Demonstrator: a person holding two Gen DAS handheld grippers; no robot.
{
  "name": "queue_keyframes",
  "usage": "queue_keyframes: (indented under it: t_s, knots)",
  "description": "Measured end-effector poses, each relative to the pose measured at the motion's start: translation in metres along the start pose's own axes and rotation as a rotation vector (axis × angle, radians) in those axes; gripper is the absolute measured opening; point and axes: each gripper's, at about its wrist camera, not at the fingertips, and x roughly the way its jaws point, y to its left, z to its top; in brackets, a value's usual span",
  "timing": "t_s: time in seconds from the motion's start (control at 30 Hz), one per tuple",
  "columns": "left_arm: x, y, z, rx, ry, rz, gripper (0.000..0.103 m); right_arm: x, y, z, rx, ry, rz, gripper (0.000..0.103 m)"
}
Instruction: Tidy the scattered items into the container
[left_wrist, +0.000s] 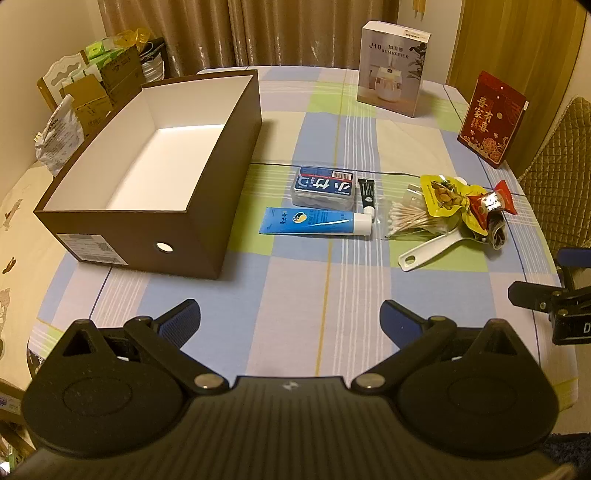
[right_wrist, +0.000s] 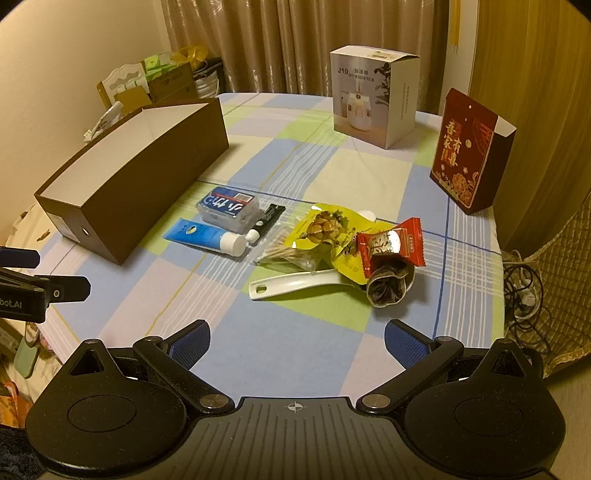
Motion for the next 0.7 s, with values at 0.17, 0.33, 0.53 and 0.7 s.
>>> queue_keyframes:
  t_s: [0.17, 0.33, 0.53, 0.7]
  knots:
    - [0.0008, -0.0004, 0.0021, -0.005, -0.002, 0.007, 0.102, 0.0008, -0.0002, 0.0004, 0.000, 0.000, 0.000, 0.103]
    - [0.0018, -0.0011, 0.0032, -0.012, 0.003, 0.010, 0.102, 0.0026, 0.0001, 0.0014, -0.010, 0.006, 0.005, 0.103]
    - [0.0033, -0.0008, 0.0027, -0.014, 0.006, 0.008, 0.102, 0.0037, -0.0002, 0.0017, -0.011, 0.007, 0.005, 0.103]
    - [0.0059, -0.0013, 0.0026, -0.015, 0.011, 0.005, 0.102, 0.0057, -0.0014, 0.0018, 0.000, 0.007, 0.010, 0.103]
